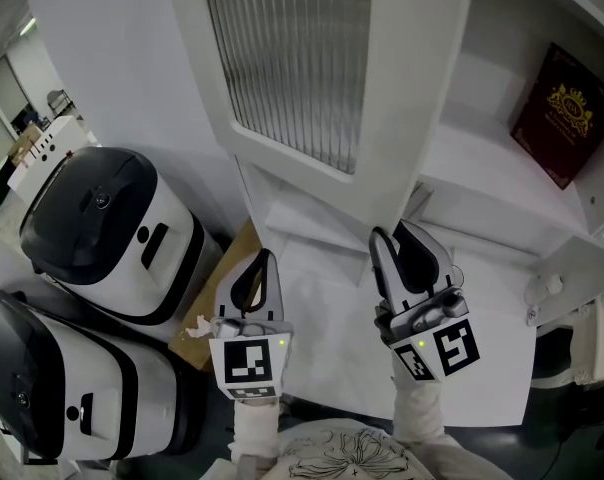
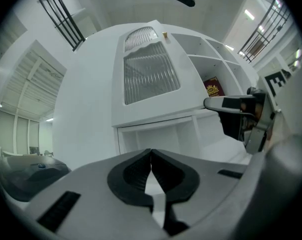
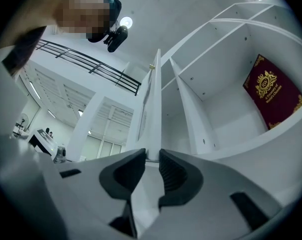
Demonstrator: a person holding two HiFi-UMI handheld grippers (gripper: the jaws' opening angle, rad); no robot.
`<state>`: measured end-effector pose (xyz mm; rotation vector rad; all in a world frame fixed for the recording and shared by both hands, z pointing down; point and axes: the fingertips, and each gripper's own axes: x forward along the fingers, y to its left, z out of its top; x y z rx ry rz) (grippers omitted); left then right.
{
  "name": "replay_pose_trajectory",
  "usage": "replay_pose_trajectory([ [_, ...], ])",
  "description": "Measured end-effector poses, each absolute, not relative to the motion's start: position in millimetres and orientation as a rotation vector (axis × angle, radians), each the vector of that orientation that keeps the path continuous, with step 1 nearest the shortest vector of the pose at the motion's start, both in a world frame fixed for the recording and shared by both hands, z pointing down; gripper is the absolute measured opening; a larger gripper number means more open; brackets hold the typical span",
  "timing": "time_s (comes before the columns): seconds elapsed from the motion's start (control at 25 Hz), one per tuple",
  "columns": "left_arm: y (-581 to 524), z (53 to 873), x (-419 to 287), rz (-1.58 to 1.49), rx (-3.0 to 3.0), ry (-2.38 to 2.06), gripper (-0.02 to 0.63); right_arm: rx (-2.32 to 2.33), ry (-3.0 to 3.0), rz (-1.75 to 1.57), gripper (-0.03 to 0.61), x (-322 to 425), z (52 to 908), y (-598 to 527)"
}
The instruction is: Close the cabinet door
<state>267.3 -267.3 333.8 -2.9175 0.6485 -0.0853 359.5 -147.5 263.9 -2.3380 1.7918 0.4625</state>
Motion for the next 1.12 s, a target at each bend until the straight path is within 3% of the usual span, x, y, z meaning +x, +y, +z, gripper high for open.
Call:
replay_pose_trajectory([
  [1.12, -268.5, 335.4, 281.7, -0.119, -2.884, 0.683, 0.003, -2.401, 1.657, 0.403, 0.109, 402.1, 266.1, -150.6],
])
